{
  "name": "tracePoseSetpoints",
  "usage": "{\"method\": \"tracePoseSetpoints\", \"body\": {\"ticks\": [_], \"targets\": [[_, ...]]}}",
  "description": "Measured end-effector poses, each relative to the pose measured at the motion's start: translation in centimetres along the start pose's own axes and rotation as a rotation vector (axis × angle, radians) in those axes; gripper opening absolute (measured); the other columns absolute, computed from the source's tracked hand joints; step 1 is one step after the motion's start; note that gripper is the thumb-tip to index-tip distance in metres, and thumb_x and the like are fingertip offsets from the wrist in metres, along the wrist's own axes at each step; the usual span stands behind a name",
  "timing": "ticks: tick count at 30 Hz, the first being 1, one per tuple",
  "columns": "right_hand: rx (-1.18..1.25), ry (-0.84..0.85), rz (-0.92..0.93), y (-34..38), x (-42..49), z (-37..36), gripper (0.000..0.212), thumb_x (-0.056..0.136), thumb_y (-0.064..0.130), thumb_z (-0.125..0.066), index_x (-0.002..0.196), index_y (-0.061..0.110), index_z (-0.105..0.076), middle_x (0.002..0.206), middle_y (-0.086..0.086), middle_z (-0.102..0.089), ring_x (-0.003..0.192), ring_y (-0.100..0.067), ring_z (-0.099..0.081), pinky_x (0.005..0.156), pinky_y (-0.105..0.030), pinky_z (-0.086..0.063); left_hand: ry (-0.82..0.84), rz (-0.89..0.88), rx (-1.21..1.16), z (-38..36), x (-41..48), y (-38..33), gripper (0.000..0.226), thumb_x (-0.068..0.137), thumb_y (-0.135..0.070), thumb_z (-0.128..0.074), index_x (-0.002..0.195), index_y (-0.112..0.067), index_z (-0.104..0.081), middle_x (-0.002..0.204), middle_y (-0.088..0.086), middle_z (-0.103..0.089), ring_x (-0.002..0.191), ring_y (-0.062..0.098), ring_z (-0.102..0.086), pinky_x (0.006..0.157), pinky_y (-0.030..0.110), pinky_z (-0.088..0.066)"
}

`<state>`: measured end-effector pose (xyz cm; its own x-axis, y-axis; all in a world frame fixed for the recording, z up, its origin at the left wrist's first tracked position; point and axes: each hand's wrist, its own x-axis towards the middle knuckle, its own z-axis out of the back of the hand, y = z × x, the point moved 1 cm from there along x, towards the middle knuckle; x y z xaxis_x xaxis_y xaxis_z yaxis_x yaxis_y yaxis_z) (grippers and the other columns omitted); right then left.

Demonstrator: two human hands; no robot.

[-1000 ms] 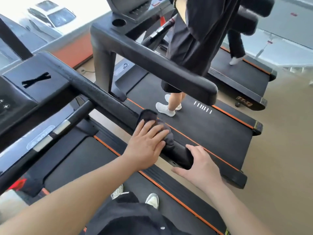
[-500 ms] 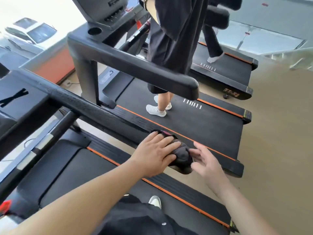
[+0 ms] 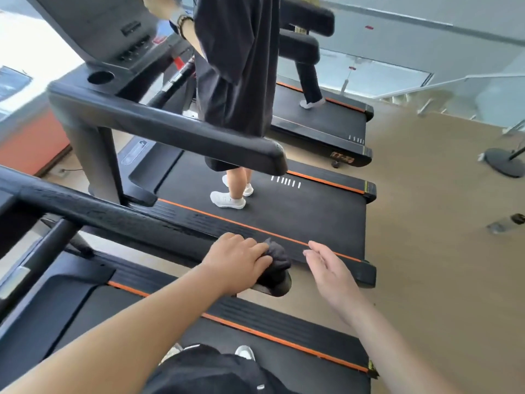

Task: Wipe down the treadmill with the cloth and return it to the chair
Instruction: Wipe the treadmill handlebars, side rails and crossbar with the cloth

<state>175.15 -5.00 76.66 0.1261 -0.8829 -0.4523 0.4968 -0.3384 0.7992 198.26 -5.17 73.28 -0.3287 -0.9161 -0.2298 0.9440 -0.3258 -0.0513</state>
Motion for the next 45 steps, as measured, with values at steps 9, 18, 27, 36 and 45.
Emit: {"method": "tracePoseSetpoints", "body": {"ticks": [9, 18, 27, 36, 45], "targets": [[-0.165, 0.095, 0.122, 1.3, 0.2, -1.6, 0.049, 0.108, 0.043, -0.036, 0.155, 0.030, -0.038, 0.157, 0.018, -0.039, 0.141, 0.005, -0.034, 0.120, -0.024, -0.025, -0.255, -0.243, -0.034, -1.4, -0.9, -2.3, 0.045, 0.101, -0.052, -0.035, 0.136, -0.031, -0.053, 0.126, -0.006, -0.062, 0.114, 0.024, -0.058, 0.106, 0.044, -0.040], [-0.813, 0.018, 0.258, 1.5, 3.7, -6.9, 0.072, 0.097, 0.072, -0.018, 0.134, 0.024, -0.056, 0.132, 0.002, -0.060, 0.128, -0.023, -0.052, 0.102, -0.042, -0.047, -0.487, -0.016, -0.433, 2.1, -5.6, 2.9, 0.021, 0.099, -0.027, -0.053, 0.091, -0.021, -0.072, 0.091, -0.009, -0.064, 0.084, 0.018, -0.057, 0.075, 0.037, -0.051], [-1.113, -0.150, 0.487, 5.6, 4.3, -16.6, 0.058, 0.101, 0.055, -0.019, 0.085, 0.015, -0.058, 0.080, -0.005, -0.062, 0.071, -0.031, -0.060, 0.063, -0.041, -0.047, -0.573, 0.362, -0.488, 0.1, -13.6, 10.1, 0.013, 0.096, -0.019, -0.064, 0.086, -0.023, -0.071, 0.079, -0.014, -0.059, 0.076, 0.012, -0.055, 0.065, 0.034, -0.052], [-0.999, 0.128, 0.530, 8.3, 7.4, -19.4, 0.074, 0.092, 0.076, -0.019, 0.136, 0.026, -0.050, 0.126, 0.004, -0.062, 0.116, -0.026, -0.060, 0.093, -0.043, -0.051, -0.394, 0.526, -0.573, -1.0, -15.6, 14.5, 0.017, 0.099, -0.032, -0.052, 0.104, -0.029, -0.068, 0.086, -0.012, -0.061, 0.079, 0.013, -0.060, 0.067, 0.034, -0.054], [-1.179, -0.030, 0.606, 13.7, 7.4, -28.1, 0.072, 0.101, 0.058, -0.015, 0.131, 0.009, -0.058, 0.104, -0.008, -0.068, 0.086, -0.032, -0.068, 0.066, -0.043, -0.056, -0.264, 0.747, -0.724, 0.5, -19.2, 20.9, 0.020, 0.099, -0.037, -0.049, 0.101, -0.030, -0.068, 0.086, -0.015, -0.063, 0.093, 0.013, -0.062, 0.078, 0.033, -0.052]]}}
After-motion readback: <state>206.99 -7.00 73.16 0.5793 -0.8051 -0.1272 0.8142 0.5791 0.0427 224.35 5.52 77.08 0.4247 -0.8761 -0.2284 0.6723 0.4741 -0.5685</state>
